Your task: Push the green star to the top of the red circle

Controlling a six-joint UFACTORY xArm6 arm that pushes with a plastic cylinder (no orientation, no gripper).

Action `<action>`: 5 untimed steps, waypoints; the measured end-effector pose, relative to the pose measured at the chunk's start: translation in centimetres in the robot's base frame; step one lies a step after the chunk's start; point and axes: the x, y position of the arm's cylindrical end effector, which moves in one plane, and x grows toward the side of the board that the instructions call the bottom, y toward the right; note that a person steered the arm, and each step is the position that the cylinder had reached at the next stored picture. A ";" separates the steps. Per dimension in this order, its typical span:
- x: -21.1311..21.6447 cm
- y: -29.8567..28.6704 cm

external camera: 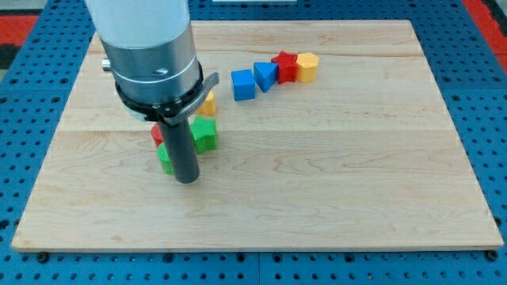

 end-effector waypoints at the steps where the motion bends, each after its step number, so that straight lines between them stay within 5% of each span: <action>1: 0.0 2.4; 5: -1.4 1.9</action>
